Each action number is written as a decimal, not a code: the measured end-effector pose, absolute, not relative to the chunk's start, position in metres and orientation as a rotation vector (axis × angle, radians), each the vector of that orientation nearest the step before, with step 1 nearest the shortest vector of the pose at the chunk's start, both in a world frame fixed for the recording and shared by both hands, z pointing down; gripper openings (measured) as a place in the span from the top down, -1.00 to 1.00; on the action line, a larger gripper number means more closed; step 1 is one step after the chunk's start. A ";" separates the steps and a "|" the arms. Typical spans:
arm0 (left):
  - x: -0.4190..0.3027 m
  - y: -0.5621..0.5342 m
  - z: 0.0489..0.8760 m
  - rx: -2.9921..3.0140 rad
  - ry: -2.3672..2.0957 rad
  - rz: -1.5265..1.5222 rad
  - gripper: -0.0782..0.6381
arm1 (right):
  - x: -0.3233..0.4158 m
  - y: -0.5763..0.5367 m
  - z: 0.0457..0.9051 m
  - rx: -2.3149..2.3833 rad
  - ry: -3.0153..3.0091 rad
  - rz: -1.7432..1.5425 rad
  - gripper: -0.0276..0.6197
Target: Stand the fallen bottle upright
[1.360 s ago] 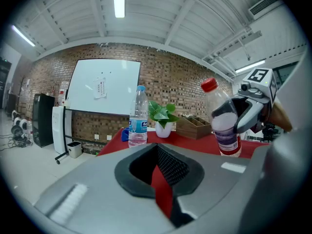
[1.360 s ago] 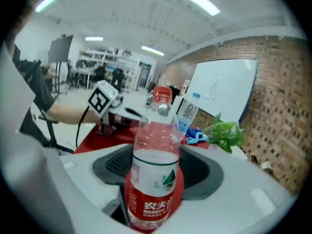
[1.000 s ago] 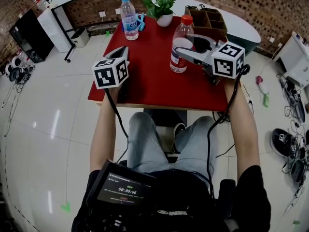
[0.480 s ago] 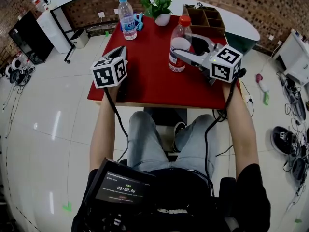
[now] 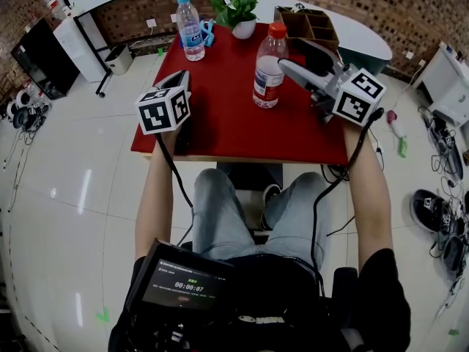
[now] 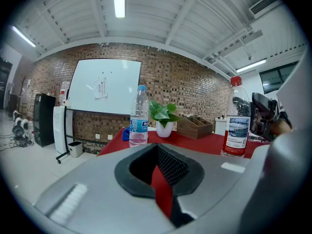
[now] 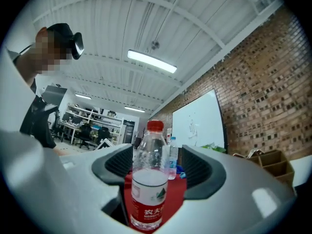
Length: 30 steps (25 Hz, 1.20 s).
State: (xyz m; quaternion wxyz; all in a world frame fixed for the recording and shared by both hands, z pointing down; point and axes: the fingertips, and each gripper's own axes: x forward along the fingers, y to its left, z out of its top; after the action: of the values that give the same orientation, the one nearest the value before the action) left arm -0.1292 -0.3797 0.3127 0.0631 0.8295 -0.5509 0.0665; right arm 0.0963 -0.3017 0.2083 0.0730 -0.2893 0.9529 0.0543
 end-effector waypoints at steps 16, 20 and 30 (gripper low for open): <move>-0.130 -0.380 0.313 2.504 -1.668 0.201 0.76 | 0.215 -0.351 0.276 -1.912 2.549 0.088 0.91; -0.128 -0.381 0.313 2.509 -1.662 0.197 0.76 | 0.229 -0.363 0.309 -2.007 2.533 -0.133 0.91; -0.126 -0.379 0.313 2.516 -1.659 0.196 0.76 | 0.241 -0.365 0.320 -2.082 2.465 -0.263 0.91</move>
State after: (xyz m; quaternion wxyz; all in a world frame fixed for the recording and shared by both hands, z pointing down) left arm -0.1260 -0.3790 0.3131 0.0609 0.8316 -0.5483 0.0648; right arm 0.2409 -0.3653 0.3197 -0.0479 -0.6425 0.7605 -0.0810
